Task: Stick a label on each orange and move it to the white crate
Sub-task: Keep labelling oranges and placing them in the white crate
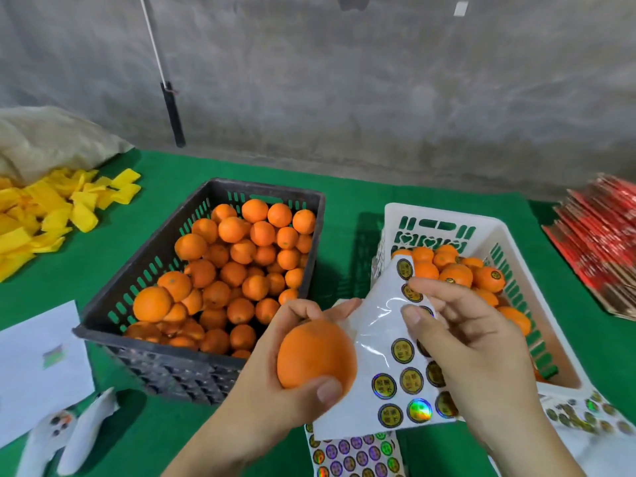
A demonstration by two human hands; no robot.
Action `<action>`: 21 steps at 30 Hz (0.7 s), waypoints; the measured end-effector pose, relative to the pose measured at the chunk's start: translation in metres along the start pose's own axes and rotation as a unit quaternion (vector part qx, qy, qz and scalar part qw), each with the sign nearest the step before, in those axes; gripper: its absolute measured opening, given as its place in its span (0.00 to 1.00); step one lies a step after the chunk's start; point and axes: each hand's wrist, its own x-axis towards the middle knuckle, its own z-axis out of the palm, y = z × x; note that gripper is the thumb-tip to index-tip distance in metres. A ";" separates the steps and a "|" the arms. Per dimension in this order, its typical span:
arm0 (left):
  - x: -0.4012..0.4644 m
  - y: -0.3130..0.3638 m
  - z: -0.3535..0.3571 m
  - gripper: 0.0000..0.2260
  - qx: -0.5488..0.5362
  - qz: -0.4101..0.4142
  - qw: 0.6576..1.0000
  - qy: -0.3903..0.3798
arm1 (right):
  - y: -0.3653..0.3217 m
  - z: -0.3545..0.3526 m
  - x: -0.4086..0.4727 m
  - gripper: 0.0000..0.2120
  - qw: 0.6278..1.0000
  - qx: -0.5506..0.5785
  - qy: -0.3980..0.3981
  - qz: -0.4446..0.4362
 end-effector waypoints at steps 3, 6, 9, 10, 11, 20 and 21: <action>-0.004 0.007 0.000 0.36 0.075 0.034 0.997 -0.015 | -0.005 -0.010 -0.001 0.10 0.994 -0.102 -0.002 -0.046; -0.006 0.012 -0.001 0.37 0.122 0.056 0.990 -0.030 | -0.010 -0.016 -0.002 0.16 0.998 -0.050 -0.025 -0.012; -0.008 0.013 -0.001 0.38 0.162 0.070 0.983 -0.050 | -0.013 -0.019 -0.002 0.30 0.988 0.101 -0.047 0.104; -0.008 0.014 -0.001 0.39 0.177 0.072 0.980 -0.056 | -0.013 -0.020 -0.001 0.28 0.979 0.149 -0.045 0.132; -0.009 0.014 -0.001 0.39 0.192 0.074 0.977 -0.060 | -0.013 -0.022 0.000 0.24 0.974 0.169 -0.040 0.145; -0.010 0.017 0.001 0.36 0.232 0.098 0.967 -0.046 | -0.021 -0.032 -0.005 0.08 0.999 -0.036 -0.040 -0.007; -0.010 0.017 0.000 0.36 0.231 0.100 0.967 -0.044 | -0.022 -0.032 -0.005 0.09 0.998 -0.030 -0.050 -0.006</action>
